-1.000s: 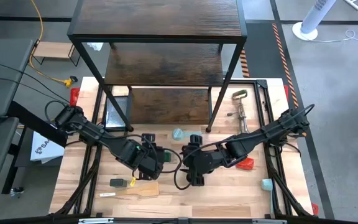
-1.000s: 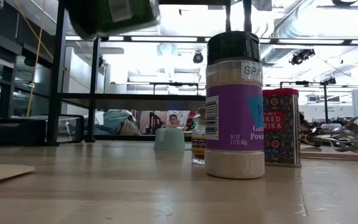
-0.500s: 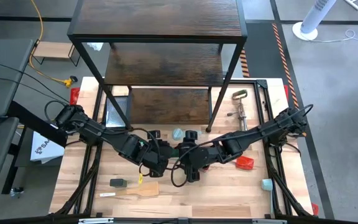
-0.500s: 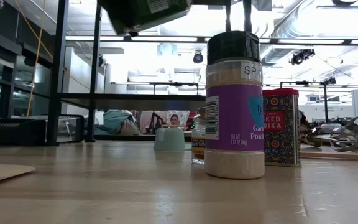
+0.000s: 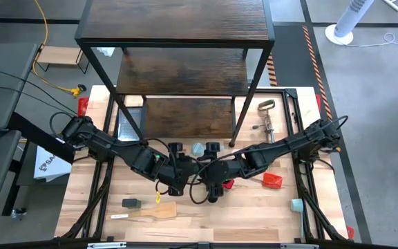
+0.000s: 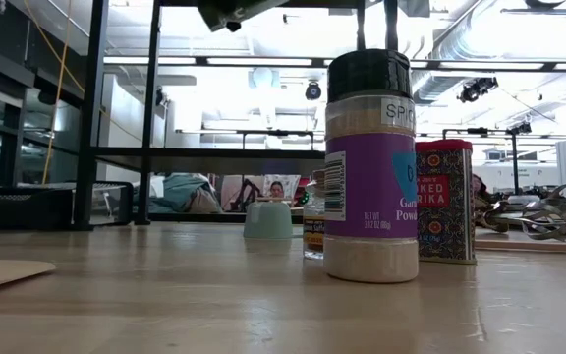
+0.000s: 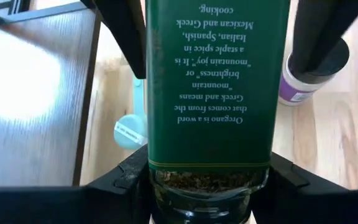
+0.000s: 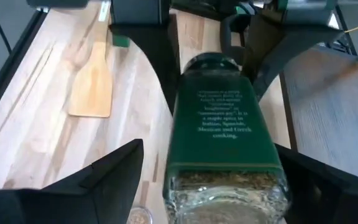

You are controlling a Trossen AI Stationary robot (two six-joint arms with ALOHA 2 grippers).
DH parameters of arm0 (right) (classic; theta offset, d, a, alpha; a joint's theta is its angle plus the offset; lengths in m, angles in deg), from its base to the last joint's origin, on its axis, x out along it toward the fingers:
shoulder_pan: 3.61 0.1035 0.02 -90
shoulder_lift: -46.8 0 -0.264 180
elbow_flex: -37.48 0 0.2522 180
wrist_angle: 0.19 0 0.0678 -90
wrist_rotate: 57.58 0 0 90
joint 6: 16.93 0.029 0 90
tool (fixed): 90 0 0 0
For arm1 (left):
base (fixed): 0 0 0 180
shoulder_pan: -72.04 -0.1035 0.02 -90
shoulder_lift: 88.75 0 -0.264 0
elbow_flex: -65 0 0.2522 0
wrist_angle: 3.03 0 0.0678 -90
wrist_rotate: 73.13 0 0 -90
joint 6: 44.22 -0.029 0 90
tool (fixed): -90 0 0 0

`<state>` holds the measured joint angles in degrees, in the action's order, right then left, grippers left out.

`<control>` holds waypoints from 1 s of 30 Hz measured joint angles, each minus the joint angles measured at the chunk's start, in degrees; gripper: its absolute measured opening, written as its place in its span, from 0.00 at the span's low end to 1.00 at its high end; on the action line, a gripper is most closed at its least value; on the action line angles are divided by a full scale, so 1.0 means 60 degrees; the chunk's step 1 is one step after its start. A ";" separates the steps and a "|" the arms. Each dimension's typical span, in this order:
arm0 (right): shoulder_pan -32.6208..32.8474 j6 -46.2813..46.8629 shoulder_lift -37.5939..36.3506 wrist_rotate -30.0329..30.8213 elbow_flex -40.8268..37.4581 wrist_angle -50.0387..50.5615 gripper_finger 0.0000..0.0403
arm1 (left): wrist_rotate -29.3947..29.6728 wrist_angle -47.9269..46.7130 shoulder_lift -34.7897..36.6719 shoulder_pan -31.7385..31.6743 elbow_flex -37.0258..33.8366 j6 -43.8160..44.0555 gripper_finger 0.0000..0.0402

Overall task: Shelf spices
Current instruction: Adjust the green seasoning bottle on the table

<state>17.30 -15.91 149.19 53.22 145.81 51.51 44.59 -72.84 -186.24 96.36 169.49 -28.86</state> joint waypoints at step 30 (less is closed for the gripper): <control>0.0292 0.1950 -0.0096 0.0798 -0.0016 0.0477 0.45 | 0.0684 -0.2683 0.1581 0.1255 -0.0208 0.4171 0.79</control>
<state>19.05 -4.21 148.61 58.01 145.71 54.37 48.70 -88.94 -176.75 103.89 168.24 -3.83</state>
